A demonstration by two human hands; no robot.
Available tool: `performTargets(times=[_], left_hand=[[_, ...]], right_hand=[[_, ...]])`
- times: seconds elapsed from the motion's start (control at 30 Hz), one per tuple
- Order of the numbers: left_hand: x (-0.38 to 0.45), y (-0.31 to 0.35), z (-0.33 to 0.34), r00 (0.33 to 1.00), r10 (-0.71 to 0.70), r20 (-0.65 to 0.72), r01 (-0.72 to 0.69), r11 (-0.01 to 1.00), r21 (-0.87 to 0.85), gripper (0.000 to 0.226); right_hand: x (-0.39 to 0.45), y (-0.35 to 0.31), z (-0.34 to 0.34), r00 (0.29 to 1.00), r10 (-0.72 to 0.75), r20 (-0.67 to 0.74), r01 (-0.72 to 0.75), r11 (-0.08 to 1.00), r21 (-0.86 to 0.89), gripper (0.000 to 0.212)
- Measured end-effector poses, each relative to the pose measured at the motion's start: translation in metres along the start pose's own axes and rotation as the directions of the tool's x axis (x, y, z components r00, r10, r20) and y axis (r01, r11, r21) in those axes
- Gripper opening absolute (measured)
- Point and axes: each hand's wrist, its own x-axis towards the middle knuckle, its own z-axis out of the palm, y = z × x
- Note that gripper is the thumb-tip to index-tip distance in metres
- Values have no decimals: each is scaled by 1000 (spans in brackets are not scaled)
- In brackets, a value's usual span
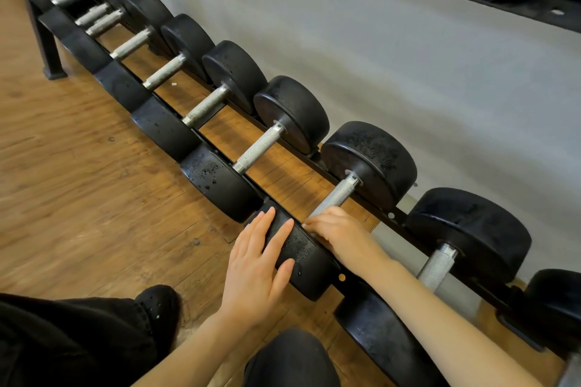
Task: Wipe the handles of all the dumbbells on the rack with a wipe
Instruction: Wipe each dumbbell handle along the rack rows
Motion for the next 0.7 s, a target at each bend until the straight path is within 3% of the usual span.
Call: performTargets(times=[0.17,0.3,0.47,0.7], left_hand=[[1,7,-4,999,-48,-1,47,995,-87,54],[2,14,-5,998,-65,-4,65,991,-114,63],[3,15,-3,995,-98,-8,97,993,-67,69],[8,1,-12,995,-96,6,97,994,-55,57]], right_hand=[[4,4,4,986,-18,-167,14,1000,-22,32],[0,4,3,982,34,-186,-27,999,39,31],[4,1,3,980,20,-198,-23,1000,-13,31],[32,-9,3,973,16,-232,-18,1000,-9,28]])
